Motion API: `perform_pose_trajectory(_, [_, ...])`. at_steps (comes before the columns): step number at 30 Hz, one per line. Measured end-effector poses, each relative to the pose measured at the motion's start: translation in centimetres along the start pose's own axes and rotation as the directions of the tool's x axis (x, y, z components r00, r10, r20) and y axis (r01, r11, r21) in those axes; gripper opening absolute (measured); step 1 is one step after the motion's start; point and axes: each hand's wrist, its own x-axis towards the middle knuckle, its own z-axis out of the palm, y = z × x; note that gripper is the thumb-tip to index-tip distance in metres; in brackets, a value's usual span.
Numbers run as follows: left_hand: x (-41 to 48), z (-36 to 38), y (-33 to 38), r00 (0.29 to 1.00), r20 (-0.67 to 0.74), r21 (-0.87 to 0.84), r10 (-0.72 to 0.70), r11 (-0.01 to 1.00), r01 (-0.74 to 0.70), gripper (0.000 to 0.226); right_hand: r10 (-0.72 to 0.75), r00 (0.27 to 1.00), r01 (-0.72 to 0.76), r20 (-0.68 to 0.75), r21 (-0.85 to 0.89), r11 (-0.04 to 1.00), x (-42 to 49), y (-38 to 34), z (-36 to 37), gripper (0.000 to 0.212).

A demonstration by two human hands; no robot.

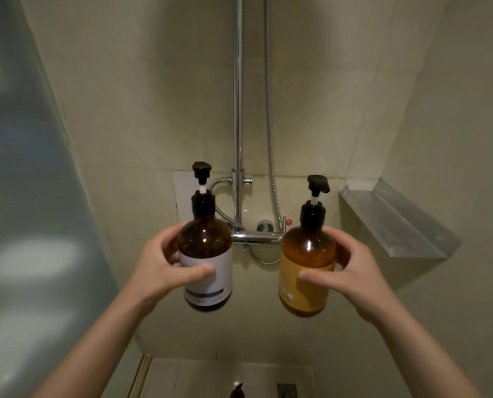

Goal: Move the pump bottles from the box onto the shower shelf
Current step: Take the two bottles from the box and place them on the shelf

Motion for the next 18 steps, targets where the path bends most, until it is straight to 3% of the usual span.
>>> perform_pose_trajectory(18, [7.4, 4.8, 2.5, 0.962, 0.260, -0.090, 0.088, 0.994, -0.067, 0.063, 0.015, 0.972, -0.025, -0.236, -0.039, 0.999, -1.1, -2.8, -1.9, 0.064])
